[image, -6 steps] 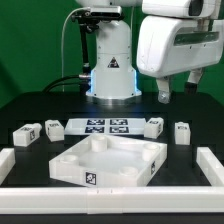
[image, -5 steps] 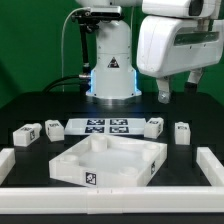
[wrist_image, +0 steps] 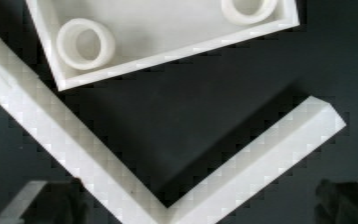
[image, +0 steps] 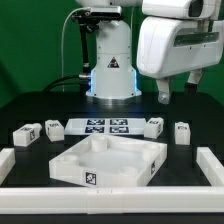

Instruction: Assemble one leg

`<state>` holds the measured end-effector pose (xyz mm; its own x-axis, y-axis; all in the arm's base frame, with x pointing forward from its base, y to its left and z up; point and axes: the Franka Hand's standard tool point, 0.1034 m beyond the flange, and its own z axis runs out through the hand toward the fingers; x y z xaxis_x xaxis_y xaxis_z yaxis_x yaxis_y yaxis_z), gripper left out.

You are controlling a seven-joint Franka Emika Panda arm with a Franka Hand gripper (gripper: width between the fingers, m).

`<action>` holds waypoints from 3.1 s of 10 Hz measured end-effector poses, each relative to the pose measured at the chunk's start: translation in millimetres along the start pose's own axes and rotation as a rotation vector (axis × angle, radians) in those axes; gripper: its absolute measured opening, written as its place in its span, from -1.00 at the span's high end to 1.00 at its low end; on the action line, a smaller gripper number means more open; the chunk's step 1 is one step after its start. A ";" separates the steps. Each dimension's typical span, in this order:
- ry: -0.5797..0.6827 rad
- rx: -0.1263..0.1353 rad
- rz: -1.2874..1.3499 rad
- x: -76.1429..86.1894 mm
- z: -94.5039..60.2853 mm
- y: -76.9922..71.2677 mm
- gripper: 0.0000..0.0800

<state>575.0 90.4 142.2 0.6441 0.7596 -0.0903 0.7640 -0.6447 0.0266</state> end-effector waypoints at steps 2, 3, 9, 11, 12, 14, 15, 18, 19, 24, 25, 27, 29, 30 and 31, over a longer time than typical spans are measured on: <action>0.002 0.000 -0.002 -0.4 1.2 -0.3 -0.62; 0.022 -0.006 -0.022 -6.1 9.3 -3.1 -0.62; 0.026 0.017 -0.144 -52.1 61.7 -25.7 -0.62; 0.031 0.011 -0.147 -49.3 59.0 -23.9 -0.62; 0.031 0.012 -0.147 -49.6 59.4 -24.2 -0.62; 0.047 0.008 -0.210 -59.6 71.1 -23.7 -0.62; 0.064 0.003 -0.283 -77.3 87.8 -24.5 -0.62; 0.062 0.034 -0.350 -103.8 121.8 -35.0 -0.62; 0.057 0.045 -0.346 -106.7 128.0 -36.3 -0.62; 0.050 0.065 -0.330 -109.6 141.9 -40.3 -0.62; 0.050 0.065 -0.324 -109.3 141.7 -40.4 -0.34; 0.049 0.066 -0.324 -109.8 142.3 -40.6 0.00; 0.049 0.066 -0.323 -110.2 142.4 -40.6 0.78; 0.052 0.061 -0.324 -109.3 141.6 -39.4 0.78; 0.053 0.061 -0.324 -109.3 141.6 -39.4 0.84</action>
Offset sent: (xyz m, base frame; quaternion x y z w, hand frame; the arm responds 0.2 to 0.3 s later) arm -0.0432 -0.0030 -0.0240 0.0288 0.0871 -0.0561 0.9942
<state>469.1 20.6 10.0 0.3707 0.9282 -0.0329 0.9266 -0.3720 -0.0547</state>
